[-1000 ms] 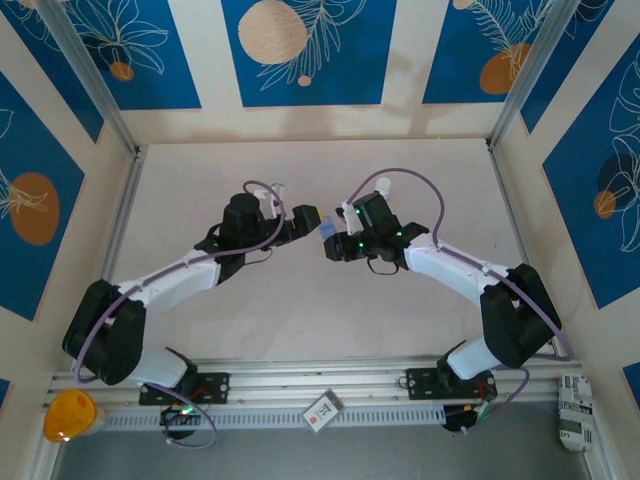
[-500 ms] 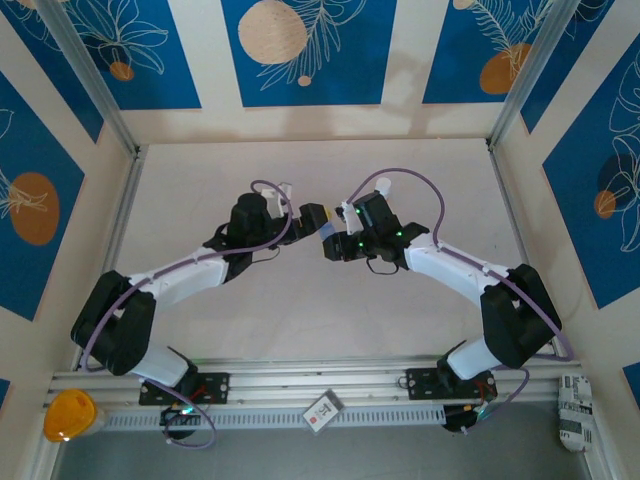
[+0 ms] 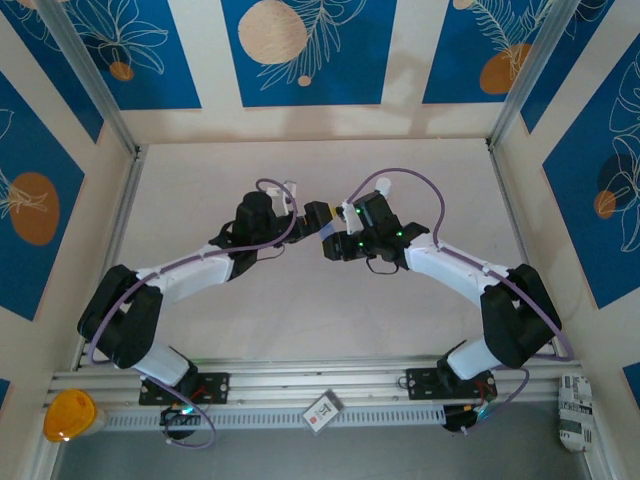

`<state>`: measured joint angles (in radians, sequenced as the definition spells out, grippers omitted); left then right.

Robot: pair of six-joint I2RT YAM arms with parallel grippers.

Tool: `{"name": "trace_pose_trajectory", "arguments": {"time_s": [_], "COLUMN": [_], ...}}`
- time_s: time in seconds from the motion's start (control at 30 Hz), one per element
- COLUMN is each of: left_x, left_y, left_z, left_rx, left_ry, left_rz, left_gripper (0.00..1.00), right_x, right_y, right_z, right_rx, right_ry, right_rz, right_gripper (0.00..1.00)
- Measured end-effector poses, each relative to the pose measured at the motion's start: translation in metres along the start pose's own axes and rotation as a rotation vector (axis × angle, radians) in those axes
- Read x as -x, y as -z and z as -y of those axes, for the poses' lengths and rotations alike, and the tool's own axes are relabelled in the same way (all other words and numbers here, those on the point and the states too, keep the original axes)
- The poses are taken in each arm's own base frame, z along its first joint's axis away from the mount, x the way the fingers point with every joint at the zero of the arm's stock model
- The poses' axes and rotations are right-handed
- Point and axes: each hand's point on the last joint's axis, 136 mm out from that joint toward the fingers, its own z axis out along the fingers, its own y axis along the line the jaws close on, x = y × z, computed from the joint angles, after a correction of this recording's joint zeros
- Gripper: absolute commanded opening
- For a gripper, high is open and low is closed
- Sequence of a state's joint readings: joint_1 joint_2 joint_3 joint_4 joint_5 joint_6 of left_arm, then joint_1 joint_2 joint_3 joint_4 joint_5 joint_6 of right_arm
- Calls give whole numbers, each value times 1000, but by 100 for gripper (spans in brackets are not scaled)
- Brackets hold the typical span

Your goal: Sort the pills into containers

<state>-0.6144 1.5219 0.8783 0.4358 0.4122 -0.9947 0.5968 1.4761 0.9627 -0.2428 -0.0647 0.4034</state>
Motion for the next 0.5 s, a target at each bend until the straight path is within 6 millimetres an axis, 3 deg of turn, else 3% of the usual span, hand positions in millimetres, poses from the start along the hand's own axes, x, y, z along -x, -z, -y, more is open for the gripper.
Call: {"name": "trace_pose_trajectory", "arguments": {"time_s": [0.5], "left_x": [0], "left_y": [-6], "left_z": [17], "left_rx": [-39], "left_ry": [-15], "left_rz": [-2], "left_gripper": [100], "right_x": [-2], "right_y": [-1], "right_z": [0], "right_rx": [8], "right_ry": [-10], "right_rz": [2], "right_gripper": [29]}}
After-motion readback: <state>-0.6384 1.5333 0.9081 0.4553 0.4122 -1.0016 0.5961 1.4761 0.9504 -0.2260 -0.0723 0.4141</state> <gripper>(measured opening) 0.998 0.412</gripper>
